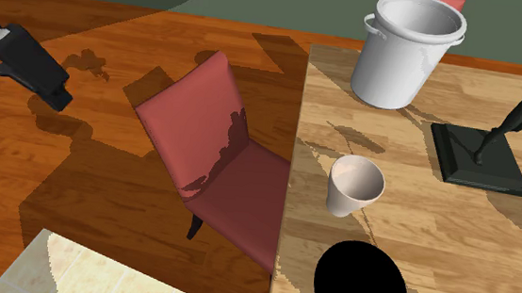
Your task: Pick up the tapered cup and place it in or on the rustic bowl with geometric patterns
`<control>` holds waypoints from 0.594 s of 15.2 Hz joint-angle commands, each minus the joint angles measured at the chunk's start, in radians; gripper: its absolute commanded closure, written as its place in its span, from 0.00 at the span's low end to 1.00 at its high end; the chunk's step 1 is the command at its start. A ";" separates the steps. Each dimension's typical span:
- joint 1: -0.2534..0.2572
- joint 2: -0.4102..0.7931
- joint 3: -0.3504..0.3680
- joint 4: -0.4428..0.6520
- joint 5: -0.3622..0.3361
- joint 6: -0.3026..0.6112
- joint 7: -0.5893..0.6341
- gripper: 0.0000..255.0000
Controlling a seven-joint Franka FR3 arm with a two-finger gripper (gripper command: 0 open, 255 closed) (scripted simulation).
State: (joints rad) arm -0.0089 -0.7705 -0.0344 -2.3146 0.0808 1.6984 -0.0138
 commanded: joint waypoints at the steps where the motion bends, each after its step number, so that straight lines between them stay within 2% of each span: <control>1: 0.000 0.000 0.000 0.000 0.000 0.000 0.000 0.00; 9: -0.040 0.144 -0.160 0.012 -0.060 0.103 -0.179 0.00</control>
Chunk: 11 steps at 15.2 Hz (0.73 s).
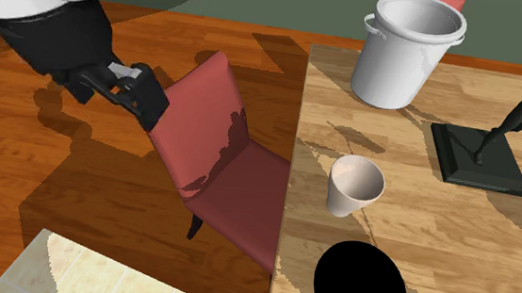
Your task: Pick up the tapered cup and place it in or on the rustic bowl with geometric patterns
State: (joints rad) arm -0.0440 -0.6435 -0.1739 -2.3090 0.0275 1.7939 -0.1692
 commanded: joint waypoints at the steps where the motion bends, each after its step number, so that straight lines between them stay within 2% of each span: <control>1: -0.009 0.040 -0.040 0.013 -0.011 0.020 -0.046 0.00; 6: -0.022 0.169 -0.138 0.065 -0.019 0.079 -0.162 0.00; 11: -0.027 0.322 -0.235 0.147 0.006 0.127 -0.285 0.00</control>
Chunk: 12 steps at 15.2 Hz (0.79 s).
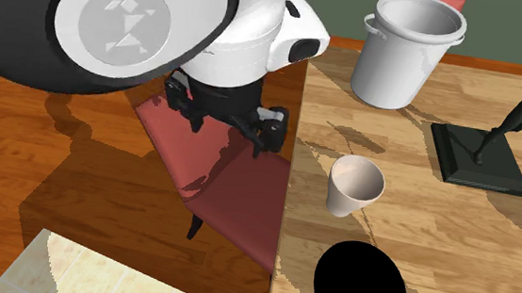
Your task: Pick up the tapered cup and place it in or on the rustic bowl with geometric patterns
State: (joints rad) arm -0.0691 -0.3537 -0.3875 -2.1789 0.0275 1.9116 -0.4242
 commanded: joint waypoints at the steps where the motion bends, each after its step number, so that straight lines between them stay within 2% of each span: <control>1: -0.003 0.065 -0.040 0.037 0.016 0.016 -0.056 0.00; 7: -0.021 0.288 -0.140 0.185 0.111 0.039 -0.222 0.00; 12: -0.074 0.498 -0.186 0.346 0.227 0.022 -0.362 0.00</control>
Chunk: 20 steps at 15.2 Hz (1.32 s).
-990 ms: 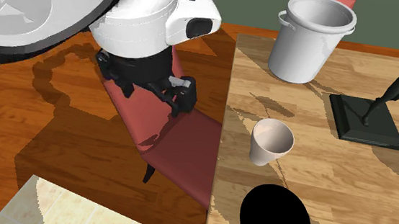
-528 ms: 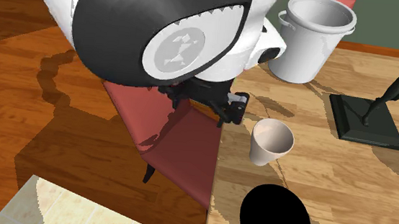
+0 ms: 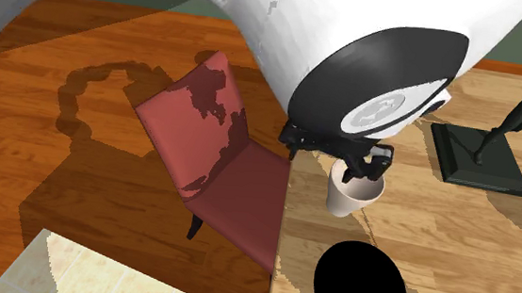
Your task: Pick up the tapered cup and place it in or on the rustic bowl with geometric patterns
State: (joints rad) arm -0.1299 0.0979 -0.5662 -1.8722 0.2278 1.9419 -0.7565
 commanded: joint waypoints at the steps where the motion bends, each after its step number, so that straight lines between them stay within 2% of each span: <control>1: -0.030 0.090 -0.011 0.077 0.050 -0.015 -0.055 0.00; 7: -0.161 0.353 0.001 0.339 0.177 -0.085 -0.168 0.00; 11: -0.262 0.523 0.026 0.548 0.235 -0.149 -0.202 0.00; 20: -0.248 0.542 0.038 0.477 0.250 -0.063 -0.217 0.00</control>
State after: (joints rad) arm -0.3781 0.6382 -0.5285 -1.3922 0.4766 1.8744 -0.9719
